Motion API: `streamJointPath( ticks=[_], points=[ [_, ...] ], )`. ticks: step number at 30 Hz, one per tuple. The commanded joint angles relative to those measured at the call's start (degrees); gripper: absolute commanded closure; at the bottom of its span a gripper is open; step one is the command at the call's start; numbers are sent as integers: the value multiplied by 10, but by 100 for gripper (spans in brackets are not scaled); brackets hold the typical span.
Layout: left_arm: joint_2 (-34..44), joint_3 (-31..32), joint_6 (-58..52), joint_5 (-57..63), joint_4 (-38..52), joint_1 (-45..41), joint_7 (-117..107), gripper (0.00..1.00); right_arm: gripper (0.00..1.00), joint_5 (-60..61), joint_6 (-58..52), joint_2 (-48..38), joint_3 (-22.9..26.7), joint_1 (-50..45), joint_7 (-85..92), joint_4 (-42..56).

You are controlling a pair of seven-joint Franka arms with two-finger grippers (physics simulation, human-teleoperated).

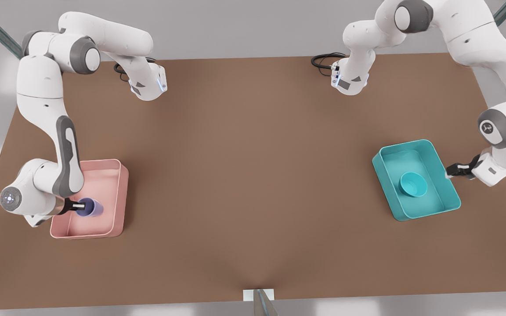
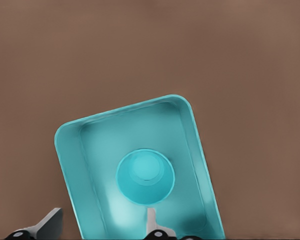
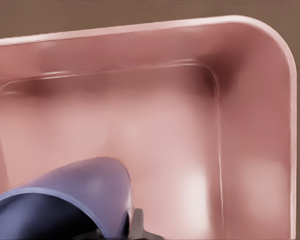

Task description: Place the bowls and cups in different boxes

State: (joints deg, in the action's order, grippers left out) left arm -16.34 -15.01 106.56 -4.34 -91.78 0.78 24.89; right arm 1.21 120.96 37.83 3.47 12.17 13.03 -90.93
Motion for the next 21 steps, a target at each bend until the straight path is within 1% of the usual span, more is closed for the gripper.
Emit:
streamJointPath(
  ticks=[1, 2, 4, 5, 7, 8, 9, 10, 11, 12, 13, 14, 15, 16, 17, 21],
  points=[
    [37, 32, -149, 34, 24, -21, -161, 0, 0, 3, 29, 2, 0, -1, 82, 0],
    [38, 46, -192, 32, 49, -29, -162, 0, 0, 3, 27, 1, 0, -1, 84, 0],
    [45, 58, -200, 34, 61, -51, -162, 0, 0, 2, 21, -7, -2, -1, 89, 0],
    [51, 81, -202, 40, 63, -59, -162, 0, 0, 1, -1, -20, -4, -1, 89, 0],
    [44, 82, -212, 41, 93, -94, -164, 0, 0, 4, -64, -66, -14, -7, 88, 2],
    [26, 83, -237, 42, 128, -99, -187, 0, 0, 4, -84, -83, -14, -10, 88, 2],
    [21, 88, -244, 38, 137, -101, -250, 0, 0, 5, -119, -109, -15, -19, 83, 3],
    [22, 88, -245, 33, 138, -97, -252, 0, 0, 5, -175, -145, -15, -30, 76, 6],
    [25, 90, -272, 35, 139, -99, -254, 0, 0, 5, -236, -178, -15, -36, 27, 7],
    [25, 91, -295, 38, 141, -99, -253, 0, 0, 4, -316, -200, -14, -44, -71, 32],
    [26, 90, -316, 36, 142, -98, -253, 0, 0, -4, -404, -194, -15, -55, -116, 102],
    [26, 90, -322, 36, 142, -98, -253, 0, 0, -20, -471, -191, -14, -71, -120, 158],
    [25, 90, -317, 36, 142, -100, -253, 0, 0, -24, -479, -201, -15, -80, -134, 169],
    [24, 96, -312, 35, 141, -100, -256, 0, 0, -23, -476, -238, -14, -95, -139, 155],
    [22, 97, -312, 35, 141, -101, -292, 0, 0, -16, -456, -277, -14, -94, -138, 104],
    [21, 98, -312, 34, 141, -107, -324, 0, 0, -13, -448, -291, -12, -100, -153, 91]
  ],
)
